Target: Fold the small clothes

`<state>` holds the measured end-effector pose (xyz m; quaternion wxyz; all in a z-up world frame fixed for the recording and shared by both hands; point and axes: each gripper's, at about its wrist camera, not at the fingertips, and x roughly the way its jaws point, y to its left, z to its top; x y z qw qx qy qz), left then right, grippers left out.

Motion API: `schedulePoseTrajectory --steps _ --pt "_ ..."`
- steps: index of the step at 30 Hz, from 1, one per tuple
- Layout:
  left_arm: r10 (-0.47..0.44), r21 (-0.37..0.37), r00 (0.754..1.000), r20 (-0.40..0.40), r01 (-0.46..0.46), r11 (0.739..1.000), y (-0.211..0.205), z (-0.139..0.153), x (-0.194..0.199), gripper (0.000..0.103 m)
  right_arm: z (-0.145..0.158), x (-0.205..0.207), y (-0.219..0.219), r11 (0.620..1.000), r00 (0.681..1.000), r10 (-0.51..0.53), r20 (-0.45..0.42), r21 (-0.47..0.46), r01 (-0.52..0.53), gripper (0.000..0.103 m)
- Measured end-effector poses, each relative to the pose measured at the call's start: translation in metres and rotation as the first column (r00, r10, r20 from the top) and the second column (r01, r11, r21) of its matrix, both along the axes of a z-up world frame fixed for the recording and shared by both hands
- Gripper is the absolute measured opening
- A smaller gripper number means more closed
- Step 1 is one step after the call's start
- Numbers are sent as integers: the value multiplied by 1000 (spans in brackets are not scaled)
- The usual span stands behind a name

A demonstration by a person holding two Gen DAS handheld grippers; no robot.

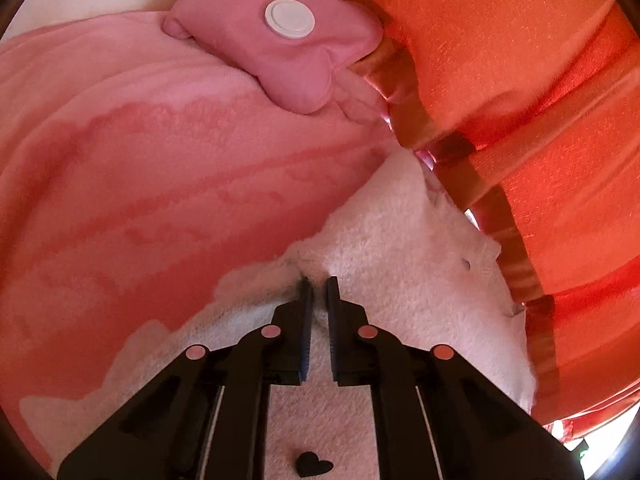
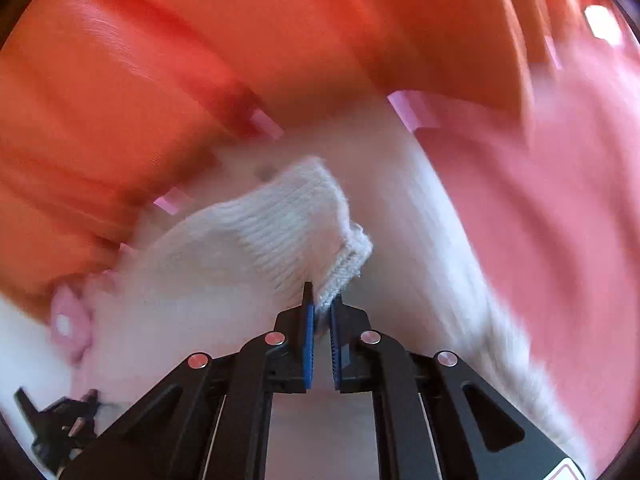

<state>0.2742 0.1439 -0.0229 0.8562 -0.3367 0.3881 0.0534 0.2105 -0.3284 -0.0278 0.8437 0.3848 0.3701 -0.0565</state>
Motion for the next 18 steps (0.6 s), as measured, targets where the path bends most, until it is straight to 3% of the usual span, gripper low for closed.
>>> schedulePoseTrajectory --steps 2,4,6,7,8,10,14,15,16,18 --pt "6 12 1000 1 -6 1000 1 2 -1 6 36 -10 0 999 993 27 113 -34 -24 6" --pt "15 35 1000 5 -15 999 2 5 -3 2 54 -14 5 991 989 54 137 -132 -35 6" --pt "31 93 1000 -1 -31 995 5 7 -4 0 33 -9 5 985 998 39 58 -168 -29 6" --pt "33 95 999 -4 -33 995 6 6 -4 0 8 -1 1 986 999 17 -37 -168 -23 6" --pt "30 70 999 -12 -29 997 9 3 -3 0 -4 -2 -5 993 999 13 -43 -120 -19 6" --pt "22 23 1000 -14 -22 999 12 3 -5 0 8 -4 -12 997 1000 18 -20 -79 -19 6" --pt "-52 -66 997 56 56 996 1 18 -10 1 32 -13 -16 991 1000 -5 26 -133 9 17" --pt "-87 -96 994 71 94 991 -5 19 -8 11 31 -11 -17 991 1000 -12 21 -130 15 21" --pt "-110 -110 991 73 117 987 -10 19 -7 30 27 -6 -18 993 1000 -12 11 -113 13 22" --pt "-136 -126 989 51 141 982 -20 10 0 50 15 -4 -22 997 1000 -9 -20 -73 8 28"
